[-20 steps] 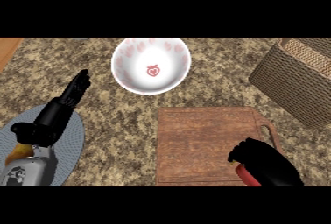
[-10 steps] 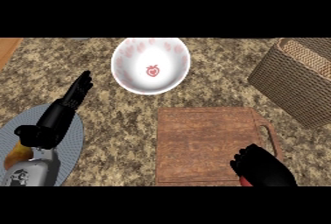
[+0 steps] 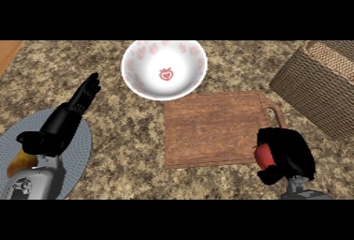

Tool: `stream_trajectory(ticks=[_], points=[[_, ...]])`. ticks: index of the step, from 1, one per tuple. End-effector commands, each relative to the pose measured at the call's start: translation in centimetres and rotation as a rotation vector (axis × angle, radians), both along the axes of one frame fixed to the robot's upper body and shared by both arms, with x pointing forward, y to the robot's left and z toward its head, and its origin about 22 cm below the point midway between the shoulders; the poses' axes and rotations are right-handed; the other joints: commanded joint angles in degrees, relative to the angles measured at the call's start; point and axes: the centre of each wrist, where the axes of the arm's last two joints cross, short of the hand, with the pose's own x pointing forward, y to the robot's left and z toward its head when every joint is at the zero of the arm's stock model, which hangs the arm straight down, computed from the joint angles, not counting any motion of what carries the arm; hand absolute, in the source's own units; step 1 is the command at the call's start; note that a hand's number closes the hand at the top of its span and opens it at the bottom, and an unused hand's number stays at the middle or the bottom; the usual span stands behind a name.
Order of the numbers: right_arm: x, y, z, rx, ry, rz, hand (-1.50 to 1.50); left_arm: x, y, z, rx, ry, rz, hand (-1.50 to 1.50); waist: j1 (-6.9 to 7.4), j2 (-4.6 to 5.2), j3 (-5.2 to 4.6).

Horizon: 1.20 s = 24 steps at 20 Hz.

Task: Pick the bell pepper from the cutting board and place it in the basket

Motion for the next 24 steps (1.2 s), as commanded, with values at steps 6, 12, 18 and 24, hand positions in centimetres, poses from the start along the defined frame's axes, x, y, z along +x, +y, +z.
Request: stream_trajectory(ticks=[6, 12, 18, 24], points=[[7.3, 5.1, 6.1, 0.41, -0.229, -0.387, 1.5, 0.3, -1.0, 0.3, -0.009, 0.007, -0.06, 0.0, 3.39, 0.12, 0.71], [8.3, 9.8, 11.6, 0.603, -0.611, -0.372, 1.5, 0.3, -0.3, 0.3, 0.004, 0.014, -0.031, 0.0, 2.15, -0.3, 0.56], [6.6, 13.4, 17.1, 0.647, -0.688, -0.418, 1.5, 0.9, -0.5, -0.4, -0.011, 0.027, 0.01, 0.0, -0.63, -0.63, 0.5], [9.8, 11.5, 21.1, 0.507, -0.693, -0.543, 1.5, -0.2, -0.7, -1.1, -0.003, 0.017, 0.022, 0.0, -0.75, -0.58, 0.5]])
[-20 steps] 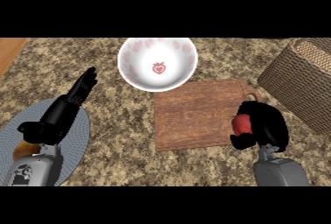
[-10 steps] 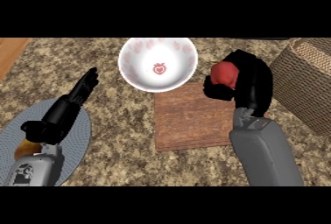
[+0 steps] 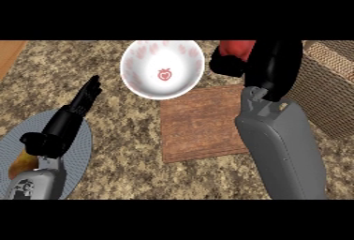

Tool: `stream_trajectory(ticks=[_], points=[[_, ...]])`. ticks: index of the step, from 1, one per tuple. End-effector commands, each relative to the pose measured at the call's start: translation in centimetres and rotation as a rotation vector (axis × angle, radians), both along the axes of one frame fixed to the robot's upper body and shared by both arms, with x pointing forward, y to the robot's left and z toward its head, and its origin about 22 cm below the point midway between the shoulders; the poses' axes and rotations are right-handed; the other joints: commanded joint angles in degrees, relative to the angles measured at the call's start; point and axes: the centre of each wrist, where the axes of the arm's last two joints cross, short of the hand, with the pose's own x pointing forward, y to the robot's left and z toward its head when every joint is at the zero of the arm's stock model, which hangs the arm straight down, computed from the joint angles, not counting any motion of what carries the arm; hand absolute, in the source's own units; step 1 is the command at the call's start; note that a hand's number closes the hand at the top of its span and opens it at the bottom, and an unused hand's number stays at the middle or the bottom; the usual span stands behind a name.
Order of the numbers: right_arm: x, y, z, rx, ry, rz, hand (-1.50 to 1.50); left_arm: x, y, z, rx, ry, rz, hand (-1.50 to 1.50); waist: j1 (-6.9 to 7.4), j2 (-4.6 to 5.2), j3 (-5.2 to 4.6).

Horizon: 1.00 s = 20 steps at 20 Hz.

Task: Pick the bell pepper from the cutting board and place it in the basket

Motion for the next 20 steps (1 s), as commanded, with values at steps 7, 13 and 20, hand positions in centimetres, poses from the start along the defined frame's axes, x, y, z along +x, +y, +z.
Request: stream_trajectory(ticks=[7, 13, 20], points=[[5.9, -4.7, 3.5, -0.01, 0.017, -0.215, 1.5, 0.1, 0.0, 1.8, 0.001, -0.022, -0.009, 0.0, 0.24, 0.21, 0.04], [8.0, -9.7, 5.7, -0.027, -0.036, -0.335, 1.5, 0.5, -0.4, 1.6, 0.002, 0.006, -0.02, 0.0, 0.14, 0.29, 0.04], [9.6, -16.3, 7.5, 0.027, -0.147, -0.485, 1.5, -0.1, 0.4, 0.6, 0.006, -0.011, -0.019, 0.0, 0.64, 0.55, 0.03]])
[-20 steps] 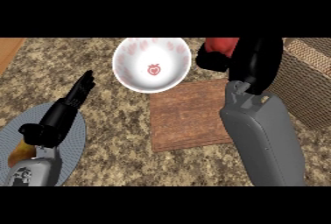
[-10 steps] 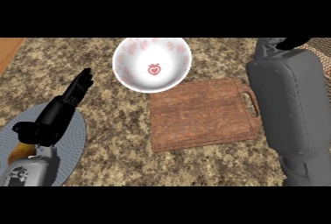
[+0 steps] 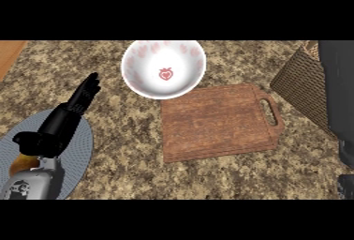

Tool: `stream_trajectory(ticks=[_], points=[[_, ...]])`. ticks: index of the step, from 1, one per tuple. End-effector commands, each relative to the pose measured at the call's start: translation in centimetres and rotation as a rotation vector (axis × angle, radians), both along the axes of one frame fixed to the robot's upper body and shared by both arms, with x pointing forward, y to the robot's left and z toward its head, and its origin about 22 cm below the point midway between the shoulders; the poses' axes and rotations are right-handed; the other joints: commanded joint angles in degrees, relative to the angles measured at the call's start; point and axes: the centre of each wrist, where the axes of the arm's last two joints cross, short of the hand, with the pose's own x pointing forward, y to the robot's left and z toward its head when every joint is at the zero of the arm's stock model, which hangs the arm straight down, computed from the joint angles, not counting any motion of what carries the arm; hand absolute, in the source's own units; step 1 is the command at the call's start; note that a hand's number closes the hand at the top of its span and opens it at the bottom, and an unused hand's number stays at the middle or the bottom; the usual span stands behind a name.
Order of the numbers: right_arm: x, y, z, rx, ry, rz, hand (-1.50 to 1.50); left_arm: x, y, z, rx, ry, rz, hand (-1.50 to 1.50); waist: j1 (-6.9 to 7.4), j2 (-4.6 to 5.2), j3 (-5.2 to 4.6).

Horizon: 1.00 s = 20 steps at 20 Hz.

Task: Pick the bell pepper from the cutting board and place it in the basket

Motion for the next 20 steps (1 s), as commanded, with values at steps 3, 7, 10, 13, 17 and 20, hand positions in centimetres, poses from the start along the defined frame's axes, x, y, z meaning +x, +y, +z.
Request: stream_trajectory(ticks=[3, 7, 10, 13, 17, 20], points=[[1.2, -5.7, -0.2, 0.027, -0.06, -0.109, 1.5, 0.5, -0.4, -0.7, 0.016, -0.011, -0.001, 0.0, -0.09, 0.12, 0.01], [1.1, -9.1, 0.3, 0.043, -0.004, -0.128, 1.5, 0.0, -1.2, -0.7, 0.0, -0.016, 0.002, 0.0, -0.16, -0.07, 0.01], [1.7, -9.4, -4.1, 0.052, 0.024, -0.117, 1.5, 0.2, 0.2, -1.7, -0.002, 0.0, 0.018, 0.0, -0.2, -0.01, 0.0], [0.4, -13.3, -4.6, 0.062, 0.062, -0.102, 1.5, -1.4, 1.1, 0.0, -0.001, -0.003, 0.017, 0.0, 0.03, -0.22, 0.04], [0.2, -13.9, -6.1, 0.033, 0.015, -0.124, 1.5, 0.1, -0.4, -1.3, -0.011, 0.004, 0.005, 0.0, -0.53, -0.16, 0.01], [-0.2, -14.5, -7.6, -0.006, -0.007, -0.145, 1.5, 0.0, 2.2, -0.8, 0.004, -0.016, 0.012, 0.0, -0.51, -0.21, 0.0]])
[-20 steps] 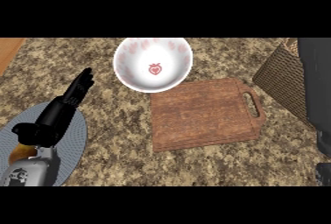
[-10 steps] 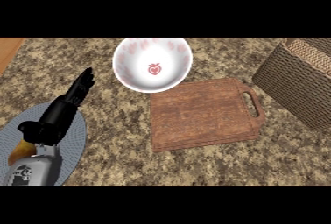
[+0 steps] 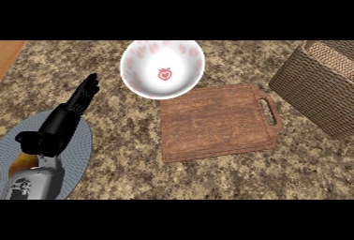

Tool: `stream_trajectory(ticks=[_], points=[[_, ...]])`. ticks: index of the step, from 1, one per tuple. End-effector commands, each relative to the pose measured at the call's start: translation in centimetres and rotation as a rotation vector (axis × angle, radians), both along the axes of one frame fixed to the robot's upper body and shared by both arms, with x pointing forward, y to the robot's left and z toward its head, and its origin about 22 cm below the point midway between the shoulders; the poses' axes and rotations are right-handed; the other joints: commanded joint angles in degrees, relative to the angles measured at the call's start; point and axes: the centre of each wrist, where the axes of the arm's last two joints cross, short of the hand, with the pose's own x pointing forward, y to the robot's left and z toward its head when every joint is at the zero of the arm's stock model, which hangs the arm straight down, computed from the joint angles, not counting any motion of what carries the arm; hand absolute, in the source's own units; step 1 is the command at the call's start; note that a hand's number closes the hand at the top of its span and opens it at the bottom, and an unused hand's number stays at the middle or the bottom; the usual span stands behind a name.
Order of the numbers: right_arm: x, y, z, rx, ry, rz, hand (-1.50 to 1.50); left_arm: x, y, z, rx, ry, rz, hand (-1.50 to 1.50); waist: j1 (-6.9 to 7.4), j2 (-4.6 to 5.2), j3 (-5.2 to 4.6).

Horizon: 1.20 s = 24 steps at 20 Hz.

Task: Pick the bell pepper from the cutting board and place it in the basket

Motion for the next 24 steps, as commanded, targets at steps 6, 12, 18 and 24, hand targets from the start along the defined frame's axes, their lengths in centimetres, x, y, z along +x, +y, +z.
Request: stream_trajectory(ticks=[6, 12, 18, 24], points=[[-1.0, -3.7, -3.9, -0.116, -0.094, -0.129, 1.5, -0.7, 0.2, -0.4, 0.004, -0.011, -0.017, 0.0, 0.69, 0.24, 0.02], [-0.9, -4.8, -4.1, -0.084, -0.146, -0.101, -1.5, -0.5, -1.2, 0.5, -0.004, 0.0, -0.012, 0.0, 0.75, 0.16, 0.02], [-1.2, -6.4, -1.9, -0.097, -0.184, -0.048, -1.5, -0.2, -0.8, -0.3, -0.001, 0.021, -0.017, 0.0, 0.92, 0.28, 0.04], [-2.2, -7.4, -1.2, -0.027, -0.328, -0.013, -1.5, 0.1, -0.2, -0.9, 0.006, 0.004, -0.015, 0.0, -0.07, -0.05, 0.02]])
